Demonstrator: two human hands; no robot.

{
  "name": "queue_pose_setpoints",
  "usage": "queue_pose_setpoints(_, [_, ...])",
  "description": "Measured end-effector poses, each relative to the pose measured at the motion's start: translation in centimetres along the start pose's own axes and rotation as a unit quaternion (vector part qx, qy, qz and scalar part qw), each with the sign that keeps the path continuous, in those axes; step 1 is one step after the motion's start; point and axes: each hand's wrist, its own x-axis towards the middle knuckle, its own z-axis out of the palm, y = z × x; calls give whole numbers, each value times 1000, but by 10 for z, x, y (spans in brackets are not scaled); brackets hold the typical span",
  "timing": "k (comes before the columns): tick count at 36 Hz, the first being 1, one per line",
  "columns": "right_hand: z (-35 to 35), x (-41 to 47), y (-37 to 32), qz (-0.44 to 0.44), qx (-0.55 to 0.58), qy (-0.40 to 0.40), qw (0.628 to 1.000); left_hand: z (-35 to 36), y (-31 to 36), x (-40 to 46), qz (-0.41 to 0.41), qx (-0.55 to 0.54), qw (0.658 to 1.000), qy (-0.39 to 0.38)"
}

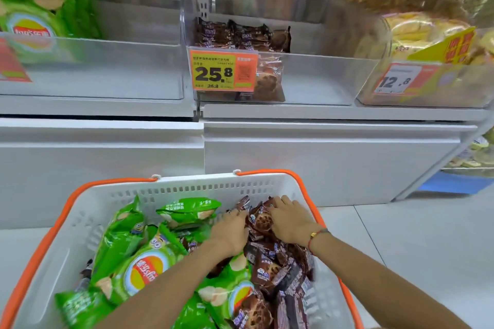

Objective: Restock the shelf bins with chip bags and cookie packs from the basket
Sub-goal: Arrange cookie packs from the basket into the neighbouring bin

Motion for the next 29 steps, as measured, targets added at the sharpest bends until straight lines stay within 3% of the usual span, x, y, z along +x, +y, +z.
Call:
queue_pose_setpoints(5, [10,5,4,16,167,48,985,7,-3,17,-10,-36,999,25])
queue_pose_setpoints(11, [10,6,6,42,302,14,952,6,-6,23,-36,-104,992,65])
queue_pose_setpoints(15, [-4,6,15,37,372,-3,928,-8,-9,19,-11,-104,991,83])
queue_pose_setpoints(18, [-21,0,23,32,438,3,899,-23,-11,16,13,-172,982,74])
queue_pose_setpoints(23, [-65,-18,34,21,503,7,864,-60,4,0,64,-274,953,115])
queue_pose_setpoints(29, [-120,-45,48,-1,502,12,865,-105,24,-26,108,-346,924,122])
